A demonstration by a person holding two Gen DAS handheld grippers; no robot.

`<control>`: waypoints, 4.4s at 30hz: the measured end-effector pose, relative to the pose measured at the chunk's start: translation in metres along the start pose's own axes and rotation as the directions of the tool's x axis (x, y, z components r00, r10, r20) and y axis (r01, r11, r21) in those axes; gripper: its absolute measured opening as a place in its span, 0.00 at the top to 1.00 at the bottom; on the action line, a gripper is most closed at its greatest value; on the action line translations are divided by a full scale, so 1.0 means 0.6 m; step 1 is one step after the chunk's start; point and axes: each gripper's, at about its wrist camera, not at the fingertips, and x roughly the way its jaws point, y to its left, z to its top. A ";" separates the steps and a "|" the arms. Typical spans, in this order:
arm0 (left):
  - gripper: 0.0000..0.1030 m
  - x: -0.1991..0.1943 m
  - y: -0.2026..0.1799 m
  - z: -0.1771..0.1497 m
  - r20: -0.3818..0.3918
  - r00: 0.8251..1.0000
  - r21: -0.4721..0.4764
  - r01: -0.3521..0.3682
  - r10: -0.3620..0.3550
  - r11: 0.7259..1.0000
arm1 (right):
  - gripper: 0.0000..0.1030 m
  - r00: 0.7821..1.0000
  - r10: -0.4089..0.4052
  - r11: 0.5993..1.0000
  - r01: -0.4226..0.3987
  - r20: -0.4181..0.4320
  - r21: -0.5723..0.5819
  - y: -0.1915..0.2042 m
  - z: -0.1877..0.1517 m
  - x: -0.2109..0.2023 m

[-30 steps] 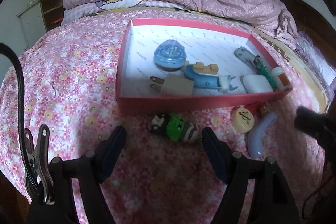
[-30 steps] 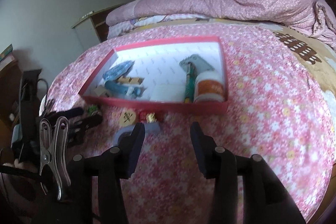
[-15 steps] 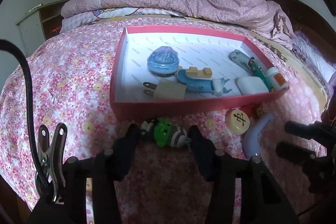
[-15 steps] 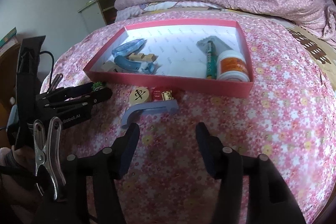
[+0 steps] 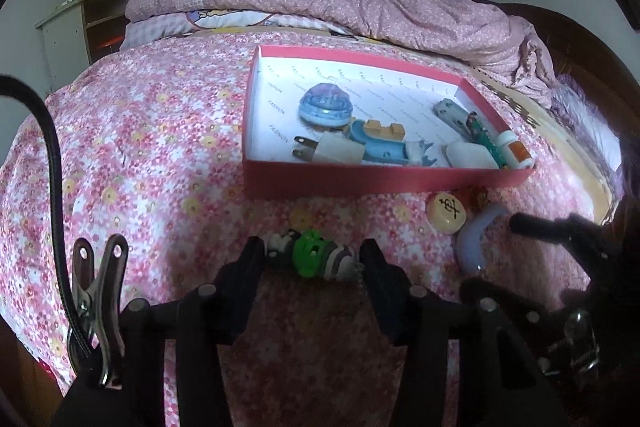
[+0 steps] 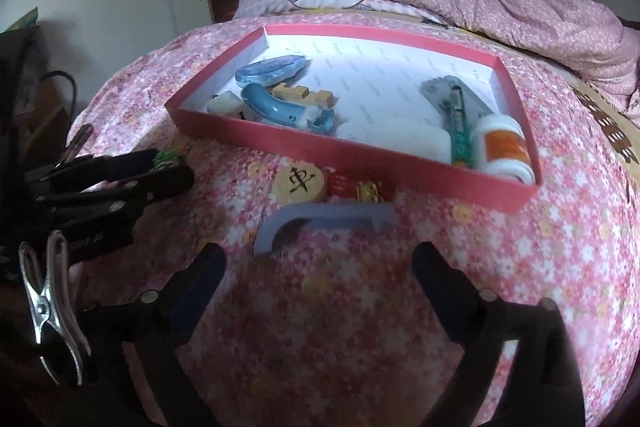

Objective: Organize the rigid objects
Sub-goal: 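Grasp the green figurine with the left gripper while the right grasps the grey handle, then carry the figurine into the tray and open the left gripper while the right lifts the handle, then carry the grey handle into the tray with the right gripper and release it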

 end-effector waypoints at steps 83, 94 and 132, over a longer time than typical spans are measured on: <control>0.38 0.114 -0.090 0.203 0.020 1.000 0.090 0.005 -0.007 0.996 | 0.28 0.999 -0.011 0.970 0.000 0.046 0.242 -0.129 -0.068 -0.068; 0.38 0.064 -0.078 0.176 0.027 1.000 0.053 -0.008 0.007 0.999 | 0.28 0.997 -0.020 0.978 0.004 0.076 0.208 -0.129 -0.037 -0.080; 0.38 0.037 -0.065 0.133 0.018 1.000 0.018 -0.014 0.014 1.000 | 0.28 0.997 -0.056 0.974 0.044 0.048 0.224 -0.190 0.212 0.059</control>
